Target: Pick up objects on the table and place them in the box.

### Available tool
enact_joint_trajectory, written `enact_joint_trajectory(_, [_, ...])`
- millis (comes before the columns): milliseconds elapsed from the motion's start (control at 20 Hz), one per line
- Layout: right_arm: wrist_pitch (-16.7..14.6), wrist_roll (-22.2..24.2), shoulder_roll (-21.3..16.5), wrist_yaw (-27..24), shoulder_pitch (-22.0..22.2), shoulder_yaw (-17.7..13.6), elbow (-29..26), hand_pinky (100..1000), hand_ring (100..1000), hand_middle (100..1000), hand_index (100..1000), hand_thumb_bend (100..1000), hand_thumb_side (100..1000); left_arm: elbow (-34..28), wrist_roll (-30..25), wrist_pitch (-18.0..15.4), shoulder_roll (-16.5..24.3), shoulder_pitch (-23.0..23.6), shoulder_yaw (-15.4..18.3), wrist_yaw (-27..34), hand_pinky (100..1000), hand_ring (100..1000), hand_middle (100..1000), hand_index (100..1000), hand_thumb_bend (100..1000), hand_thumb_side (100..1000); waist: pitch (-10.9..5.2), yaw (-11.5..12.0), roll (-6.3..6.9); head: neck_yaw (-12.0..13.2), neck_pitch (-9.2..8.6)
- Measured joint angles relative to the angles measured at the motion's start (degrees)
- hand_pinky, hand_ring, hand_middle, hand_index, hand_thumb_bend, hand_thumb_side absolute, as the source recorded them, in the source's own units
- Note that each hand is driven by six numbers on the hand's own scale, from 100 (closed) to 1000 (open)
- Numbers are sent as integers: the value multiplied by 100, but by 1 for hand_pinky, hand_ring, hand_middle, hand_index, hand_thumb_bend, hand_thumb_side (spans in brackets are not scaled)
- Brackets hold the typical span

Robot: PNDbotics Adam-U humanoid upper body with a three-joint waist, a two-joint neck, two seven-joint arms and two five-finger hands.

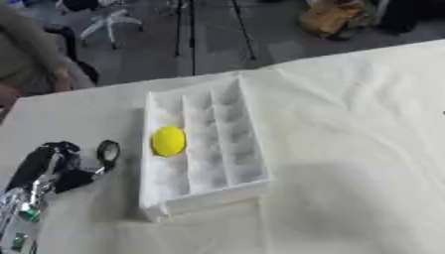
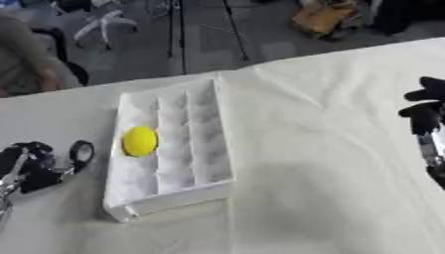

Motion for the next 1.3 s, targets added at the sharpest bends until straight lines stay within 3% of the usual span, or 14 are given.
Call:
enact_joint_trajectory(300, [-4, 6, 0, -4, -2, 1, 0, 732, 625, 681, 873, 292, 694, 107, 505, -136, -64, -105, -70, 281, 595, 548, 581, 761, 815, 628, 0, -40, 0, -7, 0])
enact_joint_trajectory(750, [-7, 13, 0, -7, -3, 1, 0, 732, 625, 682, 873, 292, 694, 118, 399, -184, -61, -242, -168, 174, 604, 550, 567, 758, 763, 605, 0, -68, 0, -6, 0])
enact_joint_trajectory(950, [-13, 23, 0, -8, -5, 2, 0, 732, 625, 682, 873, 292, 695, 209, 278, -151, -61, -284, -177, 15, 600, 535, 546, 750, 698, 562, 0, -71, 0, -6, 0])
enact_joint_trajectory(1000, [-13, 25, 0, -9, -5, 2, 0, 732, 625, 682, 873, 293, 695, 233, 270, -145, -61, -291, -177, -5, 596, 528, 534, 744, 632, 525, 0, -72, 0, -6, 0])
enact_joint_trajectory(1300, [-14, 27, 0, -10, -19, 3, 0, 731, 624, 682, 873, 294, 695, 429, 383, -101, -64, -349, -177, -13, 575, 502, 501, 721, 505, 454, 0, -72, 0, -10, -1])
